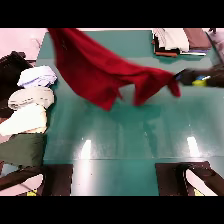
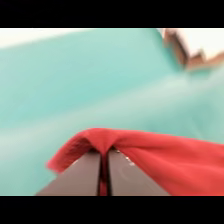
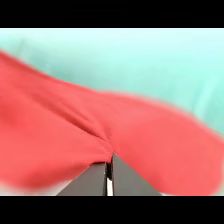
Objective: Fold the shirts.
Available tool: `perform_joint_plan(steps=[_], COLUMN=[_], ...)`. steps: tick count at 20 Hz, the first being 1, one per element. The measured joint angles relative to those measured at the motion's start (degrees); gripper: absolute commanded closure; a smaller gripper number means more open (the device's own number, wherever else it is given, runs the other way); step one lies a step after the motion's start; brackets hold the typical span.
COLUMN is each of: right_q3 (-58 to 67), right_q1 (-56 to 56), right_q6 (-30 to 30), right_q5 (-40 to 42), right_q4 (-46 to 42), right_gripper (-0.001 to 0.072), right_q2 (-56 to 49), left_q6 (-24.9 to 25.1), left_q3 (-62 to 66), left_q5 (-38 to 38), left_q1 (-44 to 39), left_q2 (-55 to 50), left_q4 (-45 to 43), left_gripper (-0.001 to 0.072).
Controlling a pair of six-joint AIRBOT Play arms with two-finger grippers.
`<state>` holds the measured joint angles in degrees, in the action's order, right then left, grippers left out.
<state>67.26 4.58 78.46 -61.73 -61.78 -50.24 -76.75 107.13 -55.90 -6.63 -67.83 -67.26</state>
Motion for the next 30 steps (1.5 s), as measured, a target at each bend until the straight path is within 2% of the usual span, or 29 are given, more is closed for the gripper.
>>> perform_joint_plan(steps=[6, 10, 14, 17, 20, 21, 22, 23, 26, 27, 30], right_q3=[19.39, 29.11, 33.51, 30.34, 24.57, 22.88, 21.86, 21.42, 23.28, 24.22, 23.74], right_q1=[6.34, 9.64, 9.25, 4.76, -0.98, -2.43, -3.45, -4.28, -4.94, -4.63, -3.04], right_q6=[0.02, 0.13, 2.49, 4.87, 6.43, 6.71, 6.99, 7.15, 7.41, 7.39, 5.79], right_q5=[-10.10, -16.70, -22.18, -23.69, -22.99, -21.88, -20.96, -19.89, -19.39, -19.87, -22.27], right_q4=[-3.02, -3.69, -4.52, -5.84, -9.27, -10.38, -11.06, -11.34, -11.50, -11.37, -9.01], right_gripper=[0.0695, 0.0695, 0.0695, 0.0695, 0.0694, 0.0678, 0.0456, 0.0287, 0.0302, 0.0329, 0.0331], right_q2=[8.15, 7.93, 1.18, -6.86, -17.05, -20.83, -24.06, -27.26, -34.40, -35.76, -35.50], left_q6=[1.79, 2.10, 2.12, 1.18, -1.84, -2.64, -3.37, -4.15, -7.08, -7.85, -8.74], left_q3=[0.02, -0.15, -2.49, -6.93, -11.54, -12.44, -13.05, -13.49, -14.05, -14.10, -14.93], left_q5=[2.03, 2.67, -1.16, -3.37, -4.20, -4.00, -3.98, -3.85, -3.48, -3.63, -8.96], left_q1=[-0.04, -0.04, -0.04, -0.02, 0.00, 0.02, 0.00, 0.02, 1.01, 1.88, 5.60], left_q2=[19.47, 24.74, 19.98, 11.06, -0.87, -4.96, -8.46, -11.43, -16.70, -17.27, -17.14], left_q4=[-0.94, -1.33, -2.21, -2.80, -2.73, -2.67, -2.71, -2.82, -3.02, -3.23, -3.34], left_gripper=[0.0685, 0.0685, 0.0685, 0.0684, 0.0680, 0.0438, 0.0094, 0.0113, 0.0113, 0.0113, 0.0113])
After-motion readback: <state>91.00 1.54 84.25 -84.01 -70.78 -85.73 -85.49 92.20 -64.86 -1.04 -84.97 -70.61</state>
